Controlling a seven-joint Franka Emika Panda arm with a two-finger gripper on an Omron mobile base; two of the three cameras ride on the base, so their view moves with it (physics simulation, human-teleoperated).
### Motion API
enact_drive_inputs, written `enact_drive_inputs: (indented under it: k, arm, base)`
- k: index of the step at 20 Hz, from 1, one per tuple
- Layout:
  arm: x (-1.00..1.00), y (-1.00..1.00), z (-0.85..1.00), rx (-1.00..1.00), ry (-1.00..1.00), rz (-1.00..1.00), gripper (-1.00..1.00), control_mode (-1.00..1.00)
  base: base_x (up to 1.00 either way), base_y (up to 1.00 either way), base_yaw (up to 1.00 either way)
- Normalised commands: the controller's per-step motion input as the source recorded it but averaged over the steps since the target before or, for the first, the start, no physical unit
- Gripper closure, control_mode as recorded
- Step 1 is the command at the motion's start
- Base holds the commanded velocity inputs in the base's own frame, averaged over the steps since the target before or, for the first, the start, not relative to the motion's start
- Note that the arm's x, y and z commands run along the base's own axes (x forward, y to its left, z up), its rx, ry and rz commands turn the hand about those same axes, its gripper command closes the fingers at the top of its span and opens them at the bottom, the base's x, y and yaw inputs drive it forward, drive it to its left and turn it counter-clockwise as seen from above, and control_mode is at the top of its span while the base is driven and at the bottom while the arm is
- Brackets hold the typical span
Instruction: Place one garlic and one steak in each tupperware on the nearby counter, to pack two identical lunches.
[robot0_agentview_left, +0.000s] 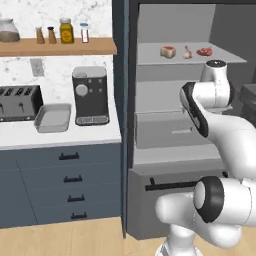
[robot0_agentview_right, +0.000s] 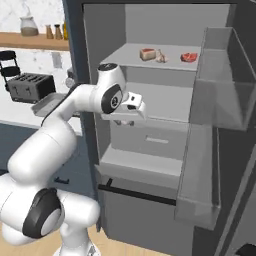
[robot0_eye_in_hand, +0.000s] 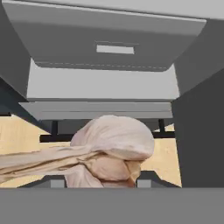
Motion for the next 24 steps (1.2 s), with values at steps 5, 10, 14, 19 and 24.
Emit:
enact_drive_inputs:
  k: [5, 10, 14, 19, 24]
  arm:
    - [0.0, 0.0, 0.0, 0.0, 0.0, 0.0, 1.0, 1.0]
    - [0.0, 0.0, 0.0, 0.0, 0.0, 0.0, 1.0, 1.0]
    - [0.0, 0.0, 0.0, 0.0, 0.0, 0.0, 1.0, 1.0]
    - [0.0, 0.0, 0.0, 0.0, 0.0, 0.0, 1.0, 1.0]
    - [0.4, 0.0, -0.22, 0.01, 0.07, 0.0, 1.0, -1.0]
  base:
    - [-0.66, 1.0, 0.11]
    - [0.56, 1.0, -0.05]
    - [1.0, 1.0, -0.16]
    - [1.0, 0.95, -0.07]
    - [0.6, 0.19, -0.01]
